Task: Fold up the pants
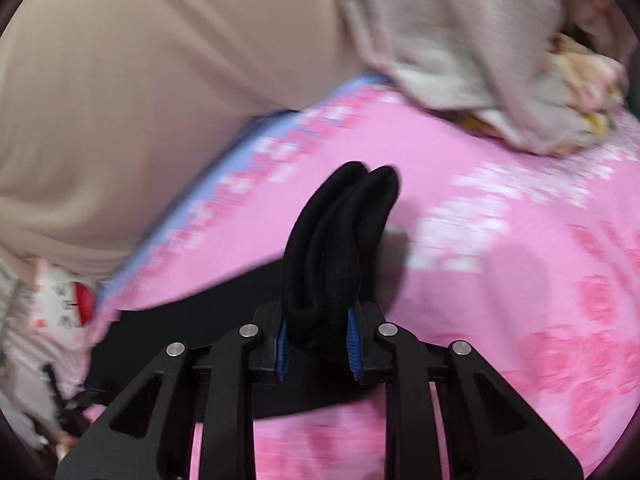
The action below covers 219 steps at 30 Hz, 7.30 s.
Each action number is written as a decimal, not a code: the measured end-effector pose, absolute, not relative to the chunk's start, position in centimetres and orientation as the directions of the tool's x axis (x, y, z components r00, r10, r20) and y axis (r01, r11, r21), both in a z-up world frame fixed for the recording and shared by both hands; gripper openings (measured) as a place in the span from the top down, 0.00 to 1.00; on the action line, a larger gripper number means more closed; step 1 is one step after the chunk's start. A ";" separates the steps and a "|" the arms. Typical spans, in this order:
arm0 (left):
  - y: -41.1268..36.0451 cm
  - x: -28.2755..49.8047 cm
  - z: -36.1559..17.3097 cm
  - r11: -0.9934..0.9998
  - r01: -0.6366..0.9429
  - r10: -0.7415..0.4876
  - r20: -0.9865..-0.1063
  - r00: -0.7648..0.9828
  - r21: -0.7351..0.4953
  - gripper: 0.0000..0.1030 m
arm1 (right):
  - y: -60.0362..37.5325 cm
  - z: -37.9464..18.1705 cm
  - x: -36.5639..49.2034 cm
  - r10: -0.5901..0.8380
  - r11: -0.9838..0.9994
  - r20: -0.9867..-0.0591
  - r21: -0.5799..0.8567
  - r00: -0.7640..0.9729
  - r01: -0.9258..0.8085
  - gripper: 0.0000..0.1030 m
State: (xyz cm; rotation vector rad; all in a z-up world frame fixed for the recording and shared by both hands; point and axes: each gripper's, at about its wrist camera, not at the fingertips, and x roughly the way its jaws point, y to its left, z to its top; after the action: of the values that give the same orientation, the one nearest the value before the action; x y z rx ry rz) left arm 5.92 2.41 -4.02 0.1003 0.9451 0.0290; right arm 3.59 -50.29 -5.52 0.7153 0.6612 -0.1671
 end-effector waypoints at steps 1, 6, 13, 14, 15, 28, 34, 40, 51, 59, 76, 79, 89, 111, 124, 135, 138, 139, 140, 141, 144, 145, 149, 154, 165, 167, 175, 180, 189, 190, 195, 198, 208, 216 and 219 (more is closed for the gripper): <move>3.2 5.9 -4.0 0.996 0.010 0.066 -0.807 0.587 0.089 0.18 | -49.1 -4.6 4.3 0.107 0.753 -0.591 0.573 0.799 0.323 0.79; 5.5 6.2 -3.2 0.998 -0.005 0.047 -0.794 0.606 0.055 0.18 | -41.7 -1.3 9.0 0.224 0.806 -0.544 0.570 0.809 0.160 0.79; 6.6 8.6 -3.4 0.999 0.002 0.038 -0.786 0.617 0.050 0.18 | -28.5 -0.4 15.8 0.418 0.830 -0.544 0.554 0.728 -0.063 0.79; 6.8 8.8 -3.5 0.999 -0.001 0.039 -0.790 0.612 0.049 0.18 | -27.0 -0.6 16.6 0.434 0.830 -0.547 0.552 0.715 -0.082 0.79; 7.1 8.9 -3.6 0.999 -0.002 0.032 -0.793 0.609 0.039 0.18 | -24.7 -0.8 17.3 0.459 0.830 -0.556 0.546 0.694 -0.112 0.79; 11.0 8.1 -3.4 0.999 -0.043 0.009 -0.792 0.611 -0.022 0.18 | -12.4 -7.6 20.4 0.488 0.868 -0.701 0.455 0.520 -0.200 0.79; 11.8 7.8 -3.5 0.997 -0.063 0.003 -0.796 0.605 -0.045 0.18 | -10.8 -8.3 20.0 0.416 0.909 -0.734 0.342 0.538 -0.236 0.76; 11.7 7.1 -2.8 0.998 -0.054 0.007 -0.787 0.616 -0.034 0.18 | -9.9 -7.8 18.3 0.448 0.894 -0.698 0.342 0.559 -0.290 0.47; 13.1 6.2 -3.2 0.993 -0.102 0.018 -0.798 0.602 -0.055 0.18 | -7.3 -7.7 18.6 0.338 0.933 -0.734 0.181 0.589 -0.310 0.42; 14.2 5.9 -3.3 0.990 -0.129 0.032 -0.806 0.592 -0.055 0.18 | -6.1 -8.6 18.8 0.229 0.955 -0.758 0.052 0.610 -0.293 0.63; 14.7 5.1 -1.7 0.990 -0.138 0.056 -0.790 0.610 -0.037 0.18 | -13.6 -2.5 12.9 0.401 0.914 -0.590 0.315 0.701 -0.257 0.70; 12.0 5.6 0.2 0.997 -0.045 -0.021 -0.763 0.646 -0.065 0.18 | -20.0 -1.6 11.0 0.154 0.979 -0.629 0.201 0.762 -0.033 0.73; -2.3 12.2 -3.6 0.995 0.101 -0.039 -0.819 0.573 0.024 0.13 | -26.1 -5.1 14.8 0.071 0.982 -0.741 0.170 0.667 0.083 0.85; 29.4 3.7 -2.4 0.744 -0.640 0.268 -0.793 0.547 -0.190 0.05 | -21.3 -4.5 11.4 0.174 0.965 -0.711 0.260 0.682 0.024 0.85; 31.8 6.2 -4.4 0.700 -0.634 0.121 -0.820 0.560 -0.330 0.05 | -19.4 -4.7 11.6 0.155 0.970 -0.728 0.240 0.668 0.038 0.84; 29.9 9.7 -3.3 0.791 -0.531 0.128 -0.767 0.629 -0.304 0.83 | -20.1 -5.2 11.2 0.142 0.967 -0.735 0.246 0.663 0.066 0.83; 28.4 10.4 -1.6 0.829 -0.482 0.137 -0.732 0.668 -0.285 0.85 | -21.1 -5.2 10.8 0.135 0.963 -0.730 0.256 0.670 0.085 0.83; 27.4 10.5 -0.5 0.846 -0.458 0.141 -0.715 0.685 -0.272 0.85 | -21.4 -5.2 10.7 0.131 0.961 -0.727 0.261 0.674 0.094 0.82; 26.4 10.5 0.5 0.860 -0.428 0.128 -0.695 0.707 -0.277 0.85 | -21.8 -5.2 10.6 0.131 0.958 -0.725 0.268 0.677 0.102 0.81; 25.6 10.5 1.4 0.871 -0.401 0.112 -0.681 0.724 -0.283 0.85 | -22.2 -5.3 10.4 0.131 0.954 -0.721 0.277 0.680 0.110 0.79; 21.6 10.7 4.4 0.911 -0.288 0.042 -0.631 0.774 -0.294 0.85 | -23.2 -5.3 9.9 0.127 0.947 -0.711 0.294 0.691 0.129 0.65; 20.1 10.8 5.1 0.925 -0.253 0.025 -0.619 0.785 -0.284 0.85 | -23.4 -5.2 9.8 0.125 0.946 -0.708 0.296 0.695 0.132 0.65; 12.1 11.3 7.3 0.968 -0.078 -0.079 -0.586 0.807 -0.237 0.85 | -24.2 -5.2 9.1 0.130 0.943 -0.698 0.307 0.704 0.131 0.65; 4.0 11.9 6.3 0.978 0.075 -0.183 -0.615 0.767 -0.197 0.85 | -25.6 -5.2 8.1 0.129 0.936 -0.689 0.321 0.713 0.141 0.65; -6.0 11.6 1.5 0.972 0.203 -0.225 -0.723 0.654 -0.120 0.85 | -29.0 -6.1 6.4 0.127 0.913 -0.676 0.366 0.726 0.181 0.64; -7.1 11.2 1.6 0.968 0.224 -0.238 -0.719 0.653 -0.117 0.85 | -29.4 -6.3 6.3 0.130 0.912 -0.675 0.370 0.726 0.181 0.64; -14.9 8.4 3.1 0.904 0.409 -0.371 -0.708 0.600 -0.126 0.84 | -31.4 -6.6 5.4 0.128 0.892 -0.659 0.403 0.742 0.204 0.64; -19.3 7.5 0.5 0.876 0.470 -0.385 -0.747 0.542 -0.111 0.84 | -32.4 -6.3 4.1 0.109 0.892 -0.655 0.396 0.748 0.217 0.64; -22.9 6.5 -2.1 0.865 0.499 -0.350 -0.774 0.527 -0.051 0.78 | -34.7 -6.0 2.5 0.093 0.876 -0.647 0.414 0.757 0.246 0.64; -22.9 6.2 -2.1 0.867 0.497 -0.344 -0.770 0.537 -0.040 0.74 | -34.8 -6.0 2.6 0.098 0.874 -0.645 0.420 0.758 0.244 0.64; -21.2 3.7 0.7 0.810 0.568 -0.471 -0.740 0.480 -0.146 0.51 | -34.8 -5.0 2.7 0.098 0.885 -0.642 0.405 0.761 0.227 0.64; -17.9 2.3 3.2 0.822 0.553 -0.479 -0.690 0.542 -0.136 0.41 | -34.8 -3.8 3.3 0.165 0.875 -0.617 0.452 0.769 0.175 0.42; -1.5 10.1 3.4 0.995 0.050 -0.098 -0.701 0.707 -0.089 0.34 | -29.1 -2.2 13.9 0.414 0.870 -0.606 0.483 0.679 -0.100 0.31; 0.5 13.3 -0.5 0.997 0.000 -0.056 -0.771 0.634 -0.073 0.34 | -25.7 -1.9 15.9 0.466 0.854 -0.587 0.493 0.662 -0.165 0.92; -0.1 13.2 -1.9 0.999 0.023 -0.044 -0.782 0.621 -0.038 0.25 | -27.0 -0.9 13.4 0.394 0.885 -0.575 0.448 0.717 -0.127 0.92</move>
State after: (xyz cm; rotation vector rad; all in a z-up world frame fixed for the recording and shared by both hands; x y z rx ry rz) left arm 13.17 -0.13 -1.85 -0.0250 0.8996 -0.0388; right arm 13.41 -26.96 -0.89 0.3969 0.7172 0.2964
